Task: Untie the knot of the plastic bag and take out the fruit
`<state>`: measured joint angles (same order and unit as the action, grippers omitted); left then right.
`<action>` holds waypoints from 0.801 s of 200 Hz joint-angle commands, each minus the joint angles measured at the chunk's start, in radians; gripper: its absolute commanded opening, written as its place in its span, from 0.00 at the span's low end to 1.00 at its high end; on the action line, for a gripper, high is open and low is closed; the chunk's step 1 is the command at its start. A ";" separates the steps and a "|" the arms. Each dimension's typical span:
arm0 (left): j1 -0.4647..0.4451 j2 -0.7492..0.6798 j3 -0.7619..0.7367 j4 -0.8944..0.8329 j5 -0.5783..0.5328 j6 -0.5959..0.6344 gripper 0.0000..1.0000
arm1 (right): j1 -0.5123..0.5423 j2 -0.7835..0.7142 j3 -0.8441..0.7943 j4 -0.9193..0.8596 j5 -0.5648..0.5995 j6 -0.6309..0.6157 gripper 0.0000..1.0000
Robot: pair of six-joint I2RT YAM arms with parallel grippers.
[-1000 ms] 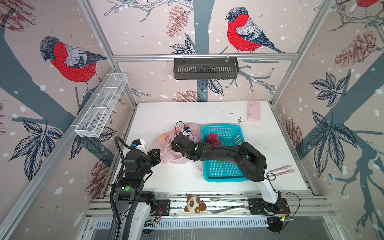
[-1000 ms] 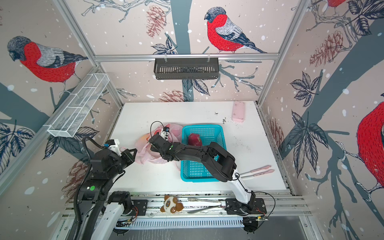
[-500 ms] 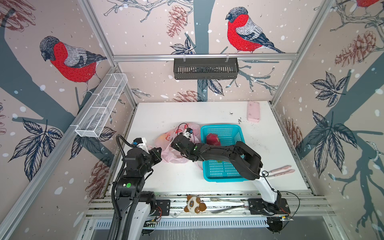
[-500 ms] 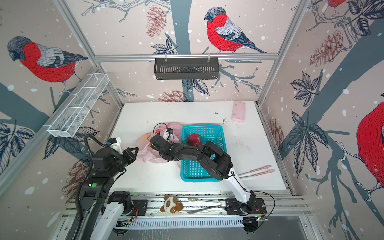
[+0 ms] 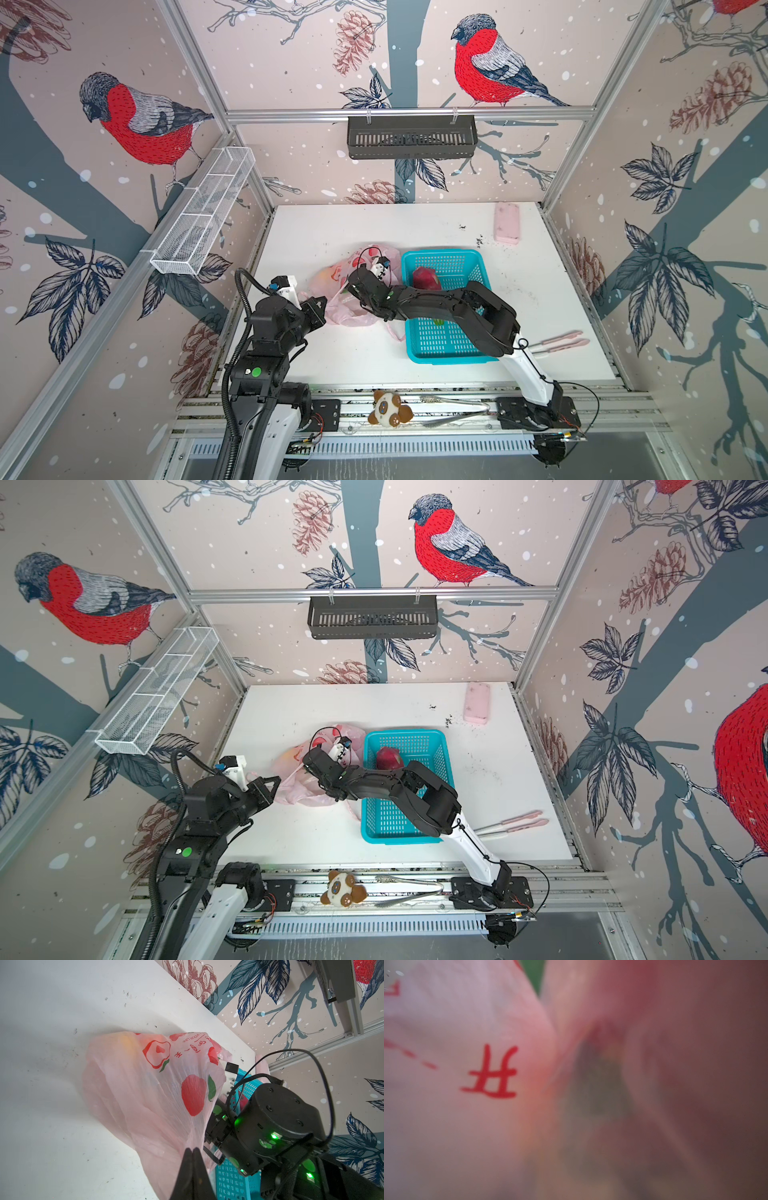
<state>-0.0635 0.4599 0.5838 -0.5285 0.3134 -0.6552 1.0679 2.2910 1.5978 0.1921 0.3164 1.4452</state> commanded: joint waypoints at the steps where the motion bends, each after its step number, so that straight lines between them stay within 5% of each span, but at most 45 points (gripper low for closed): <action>1: -0.005 -0.001 0.001 -0.007 0.006 0.002 0.00 | -0.007 0.014 -0.006 0.035 0.004 0.048 0.57; 74: -0.018 0.000 -0.004 -0.004 0.012 0.000 0.00 | -0.020 0.037 -0.006 0.044 0.004 0.078 0.53; 160: -0.019 0.003 -0.004 0.010 0.006 -0.002 0.00 | -0.022 0.036 -0.036 0.077 -0.018 0.071 0.31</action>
<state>-0.0814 0.4610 0.5808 -0.5293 0.3176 -0.6556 1.0477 2.3280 1.5749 0.2653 0.3103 1.5158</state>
